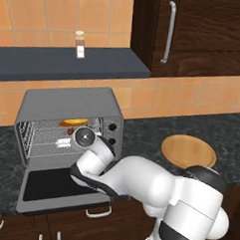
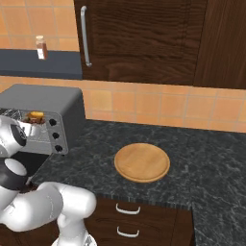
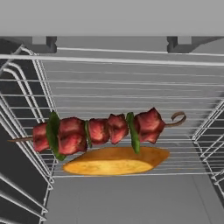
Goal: Pick up the kebab skewer and baguette bread, and place them inside the toaster oven. Close the toaster oven door and start by setting the timer.
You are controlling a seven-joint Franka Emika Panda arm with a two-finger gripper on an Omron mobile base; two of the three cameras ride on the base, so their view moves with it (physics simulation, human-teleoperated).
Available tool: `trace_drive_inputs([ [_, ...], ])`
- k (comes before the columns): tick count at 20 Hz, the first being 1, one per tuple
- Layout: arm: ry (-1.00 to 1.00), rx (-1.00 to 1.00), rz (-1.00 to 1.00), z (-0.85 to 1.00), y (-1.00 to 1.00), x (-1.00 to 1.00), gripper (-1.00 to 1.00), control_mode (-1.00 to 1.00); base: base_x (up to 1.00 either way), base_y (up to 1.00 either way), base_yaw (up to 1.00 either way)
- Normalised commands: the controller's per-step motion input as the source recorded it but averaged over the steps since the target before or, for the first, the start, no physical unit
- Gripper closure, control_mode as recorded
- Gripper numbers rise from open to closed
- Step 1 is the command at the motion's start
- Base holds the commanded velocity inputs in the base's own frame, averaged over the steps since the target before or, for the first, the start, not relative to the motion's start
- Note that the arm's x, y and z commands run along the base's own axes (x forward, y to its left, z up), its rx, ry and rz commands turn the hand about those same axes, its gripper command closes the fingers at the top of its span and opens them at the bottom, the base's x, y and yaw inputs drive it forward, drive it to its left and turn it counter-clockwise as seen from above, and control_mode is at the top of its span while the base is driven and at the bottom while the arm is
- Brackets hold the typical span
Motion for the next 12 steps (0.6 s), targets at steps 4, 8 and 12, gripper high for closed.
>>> trace_drive_inputs([
  [4, 0.00, 0.00, 0.00, 0.00, 0.06, 0.22, -1.00, -1.00, 0.00, 0.00, 0.00],
  [8, 0.00, 0.00, 0.00, 0.00, 0.04, 0.19, -1.00, -1.00, 0.00, 0.00, 0.00],
  [12, 0.00, 0.00, 0.00, 0.00, 0.01, 0.05, -1.00, -1.00, 0.00, 0.00, 0.00],
])
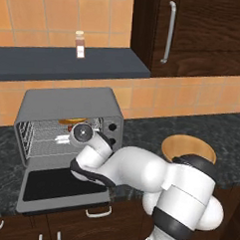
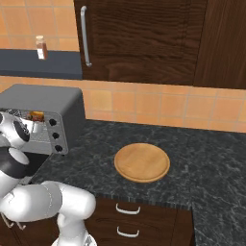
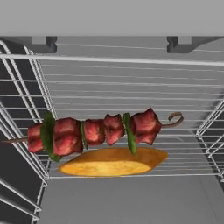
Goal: Pick up the kebab skewer and baguette bread, and place them inside the toaster oven. Close the toaster oven door and start by setting the timer.
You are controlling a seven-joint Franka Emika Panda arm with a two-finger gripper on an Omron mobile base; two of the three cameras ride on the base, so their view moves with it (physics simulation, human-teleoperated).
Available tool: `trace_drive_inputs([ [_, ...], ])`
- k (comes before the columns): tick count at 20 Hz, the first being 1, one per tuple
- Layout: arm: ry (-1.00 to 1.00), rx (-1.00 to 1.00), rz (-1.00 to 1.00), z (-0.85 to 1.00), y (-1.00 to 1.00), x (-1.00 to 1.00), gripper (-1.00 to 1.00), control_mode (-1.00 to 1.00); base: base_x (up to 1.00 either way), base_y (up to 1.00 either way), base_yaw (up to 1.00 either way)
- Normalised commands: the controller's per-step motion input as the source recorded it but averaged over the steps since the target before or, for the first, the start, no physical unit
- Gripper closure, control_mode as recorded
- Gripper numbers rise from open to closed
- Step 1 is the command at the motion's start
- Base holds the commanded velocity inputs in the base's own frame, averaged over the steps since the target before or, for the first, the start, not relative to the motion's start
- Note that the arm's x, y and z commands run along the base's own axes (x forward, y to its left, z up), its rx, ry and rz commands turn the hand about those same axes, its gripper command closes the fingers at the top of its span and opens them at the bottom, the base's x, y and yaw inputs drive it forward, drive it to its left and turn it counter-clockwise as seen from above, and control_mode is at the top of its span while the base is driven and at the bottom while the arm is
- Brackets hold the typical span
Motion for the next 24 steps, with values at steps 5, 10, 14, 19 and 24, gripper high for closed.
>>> trace_drive_inputs([
  [5, 0.00, 0.00, 0.00, 0.00, 0.00, -0.44, -1.00, -1.00, 0.00, 0.00, 0.00],
  [10, 0.00, -0.01, 0.00, 0.07, 0.00, -0.63, -1.00, -1.00, 0.00, 0.00, 0.00],
  [14, 0.00, 0.00, 0.00, 0.04, 0.00, -0.69, -1.00, -1.00, 0.00, 0.00, 0.00],
  [19, 0.00, -0.01, 0.00, 0.00, 0.00, -0.82, -1.00, -1.00, 0.00, 0.00, 0.00],
  [24, 0.00, -0.04, 0.00, 0.00, 0.12, -0.70, -1.00, -1.00, 0.00, 0.00, 0.00],
])
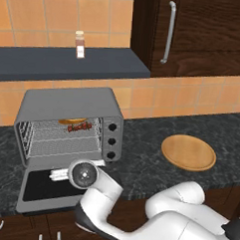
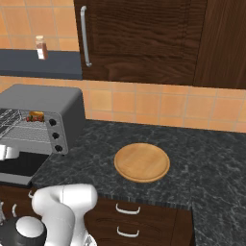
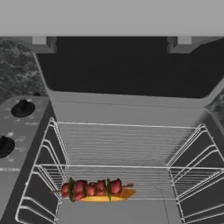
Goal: Pick up the kebab skewer and baguette bread, and place them inside the toaster oven. Close the toaster oven door and start by setting the timer.
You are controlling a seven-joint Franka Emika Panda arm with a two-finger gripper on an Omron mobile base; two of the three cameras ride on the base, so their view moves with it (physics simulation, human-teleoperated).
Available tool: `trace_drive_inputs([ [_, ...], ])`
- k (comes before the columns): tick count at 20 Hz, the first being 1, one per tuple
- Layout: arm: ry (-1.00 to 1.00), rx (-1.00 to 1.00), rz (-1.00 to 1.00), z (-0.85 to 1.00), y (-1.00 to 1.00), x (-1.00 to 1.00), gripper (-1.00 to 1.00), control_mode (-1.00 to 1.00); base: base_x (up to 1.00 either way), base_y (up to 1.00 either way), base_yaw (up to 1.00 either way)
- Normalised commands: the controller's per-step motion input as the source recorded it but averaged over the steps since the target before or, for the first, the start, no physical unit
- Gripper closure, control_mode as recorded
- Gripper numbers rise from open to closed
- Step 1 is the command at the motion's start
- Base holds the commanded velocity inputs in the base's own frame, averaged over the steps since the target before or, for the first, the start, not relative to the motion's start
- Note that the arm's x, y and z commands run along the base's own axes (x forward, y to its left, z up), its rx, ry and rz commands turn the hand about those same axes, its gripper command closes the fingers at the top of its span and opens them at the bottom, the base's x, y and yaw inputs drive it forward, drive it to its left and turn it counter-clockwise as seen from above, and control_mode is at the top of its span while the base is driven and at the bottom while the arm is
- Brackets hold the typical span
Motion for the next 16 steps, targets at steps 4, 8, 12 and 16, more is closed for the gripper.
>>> trace_drive_inputs([
  [4, 0.00, -0.04, 0.00, 0.00, 0.16, -0.66, -1.00, -1.00, 0.00, 0.00, 0.00],
  [8, 0.00, -0.03, 0.00, 0.00, 0.11, -0.53, -1.00, -1.00, 0.00, 0.00, 0.00],
  [12, -0.01, -0.02, 0.00, -0.04, 0.12, -0.32, -1.00, -1.00, 0.00, 0.00, 0.00],
  [16, -0.02, 0.00, 0.00, -0.35, 0.14, -0.17, -1.00, -1.00, 0.00, 0.00, 0.00],
])
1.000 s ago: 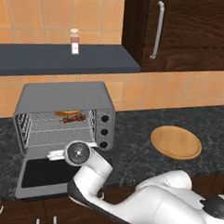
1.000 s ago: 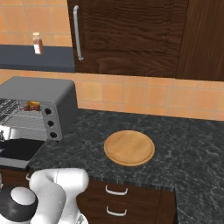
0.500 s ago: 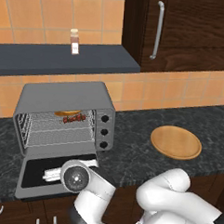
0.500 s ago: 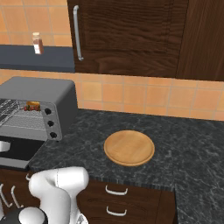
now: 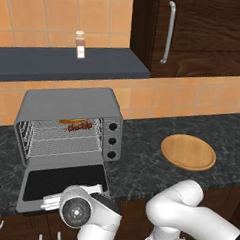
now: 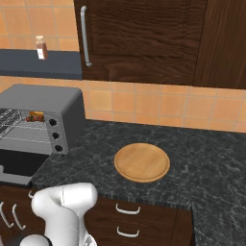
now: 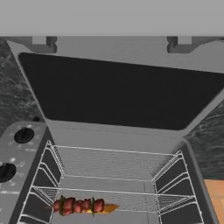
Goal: Pick up the kebab skewer and baguette bread, and place them inside the toaster oven. Close the toaster oven door and start by setting the timer.
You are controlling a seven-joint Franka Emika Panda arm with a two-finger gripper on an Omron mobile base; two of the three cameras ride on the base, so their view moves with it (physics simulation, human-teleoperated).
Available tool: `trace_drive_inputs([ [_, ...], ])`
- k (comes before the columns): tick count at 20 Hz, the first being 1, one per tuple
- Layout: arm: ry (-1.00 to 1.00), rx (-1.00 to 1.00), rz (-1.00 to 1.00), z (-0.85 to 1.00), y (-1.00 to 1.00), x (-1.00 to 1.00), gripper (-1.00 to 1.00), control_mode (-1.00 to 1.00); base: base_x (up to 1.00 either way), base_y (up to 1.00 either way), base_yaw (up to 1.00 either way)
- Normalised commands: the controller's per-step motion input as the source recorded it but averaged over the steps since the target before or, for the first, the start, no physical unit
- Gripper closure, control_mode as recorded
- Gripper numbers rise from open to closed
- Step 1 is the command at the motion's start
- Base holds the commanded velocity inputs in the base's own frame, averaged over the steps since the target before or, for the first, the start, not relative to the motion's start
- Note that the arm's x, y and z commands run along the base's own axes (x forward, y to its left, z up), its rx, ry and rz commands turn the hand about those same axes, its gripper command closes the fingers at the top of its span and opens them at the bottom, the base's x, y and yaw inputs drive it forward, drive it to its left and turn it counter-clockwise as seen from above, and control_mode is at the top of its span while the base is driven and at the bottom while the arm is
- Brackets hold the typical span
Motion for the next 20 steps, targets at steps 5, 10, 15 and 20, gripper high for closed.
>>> trace_drive_inputs([
  [5, -0.04, 0.00, 0.00, -0.42, 0.26, -0.09, -1.00, -1.00, 0.00, 0.00, 0.00],
  [10, -0.05, 0.00, 0.00, -0.44, 0.18, -0.17, -1.00, -1.00, 0.00, 0.00, 0.00],
  [15, -0.08, 0.00, 0.00, -0.46, 0.14, -0.03, -1.00, -1.00, 0.00, 0.00, 0.00],
  [20, -0.20, 0.01, 0.00, -0.37, 0.00, 0.00, -1.00, -1.00, 0.00, 0.00, 0.00],
])
